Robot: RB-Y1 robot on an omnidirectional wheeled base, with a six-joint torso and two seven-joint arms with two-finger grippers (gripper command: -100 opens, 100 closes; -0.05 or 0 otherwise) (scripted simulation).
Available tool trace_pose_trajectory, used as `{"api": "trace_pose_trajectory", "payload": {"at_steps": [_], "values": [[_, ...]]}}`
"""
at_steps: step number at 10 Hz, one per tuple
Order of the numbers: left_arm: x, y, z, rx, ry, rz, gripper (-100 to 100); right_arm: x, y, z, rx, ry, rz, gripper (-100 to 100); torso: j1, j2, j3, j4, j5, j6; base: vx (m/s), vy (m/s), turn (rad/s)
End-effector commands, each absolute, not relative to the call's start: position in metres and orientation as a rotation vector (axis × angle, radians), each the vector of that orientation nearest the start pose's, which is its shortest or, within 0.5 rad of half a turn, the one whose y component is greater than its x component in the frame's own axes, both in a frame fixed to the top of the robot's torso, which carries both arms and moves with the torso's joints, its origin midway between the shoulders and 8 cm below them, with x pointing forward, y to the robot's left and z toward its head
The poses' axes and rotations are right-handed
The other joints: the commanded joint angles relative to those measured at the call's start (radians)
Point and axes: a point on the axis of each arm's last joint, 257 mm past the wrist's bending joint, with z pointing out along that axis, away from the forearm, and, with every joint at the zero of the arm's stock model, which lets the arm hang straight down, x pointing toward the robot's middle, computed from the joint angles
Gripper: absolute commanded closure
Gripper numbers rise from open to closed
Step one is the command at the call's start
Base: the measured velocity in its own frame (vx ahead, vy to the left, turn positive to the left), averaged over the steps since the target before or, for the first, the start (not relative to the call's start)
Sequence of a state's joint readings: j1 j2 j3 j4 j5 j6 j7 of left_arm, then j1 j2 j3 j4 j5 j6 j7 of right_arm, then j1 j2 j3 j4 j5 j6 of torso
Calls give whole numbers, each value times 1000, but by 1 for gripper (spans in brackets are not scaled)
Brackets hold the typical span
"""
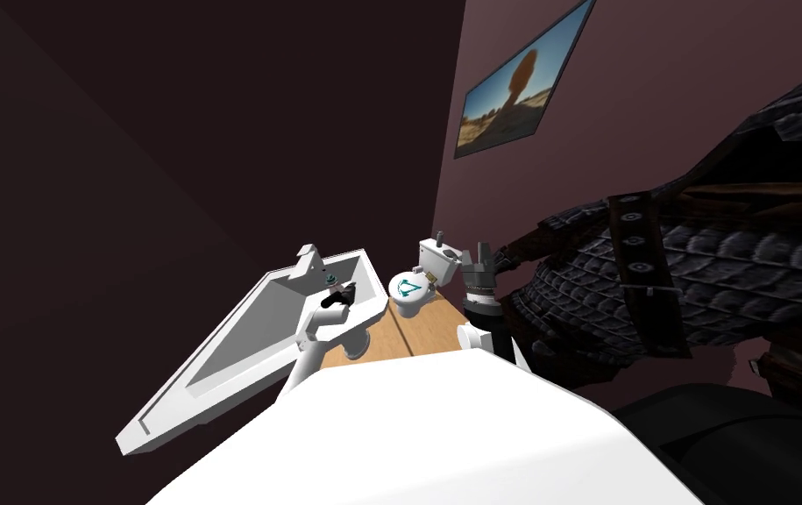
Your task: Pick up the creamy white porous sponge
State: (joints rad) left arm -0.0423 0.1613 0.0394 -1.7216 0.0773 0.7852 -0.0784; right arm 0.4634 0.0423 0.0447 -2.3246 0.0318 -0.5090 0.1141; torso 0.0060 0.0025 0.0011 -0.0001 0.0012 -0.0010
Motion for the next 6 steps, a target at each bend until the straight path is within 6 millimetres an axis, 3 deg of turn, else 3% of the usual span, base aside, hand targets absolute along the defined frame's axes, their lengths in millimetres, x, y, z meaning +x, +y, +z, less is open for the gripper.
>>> {"api": "trace_pose_trajectory", "payload": {"at_steps": [1, 6], "values": [[514, 293, -321, -1536, 1699, -699, -100, 336, -260, 58, 564, 560, 1249, 0, 0, 0, 0, 0, 0, 0, -56, 84, -43], [514, 306, -329, -1582, 1718, -630, -100, 336, -260, 58, 564, 560, 1249, 0, 3, 1, 0, 0, 1, 0, -49, 88, -38]]}}
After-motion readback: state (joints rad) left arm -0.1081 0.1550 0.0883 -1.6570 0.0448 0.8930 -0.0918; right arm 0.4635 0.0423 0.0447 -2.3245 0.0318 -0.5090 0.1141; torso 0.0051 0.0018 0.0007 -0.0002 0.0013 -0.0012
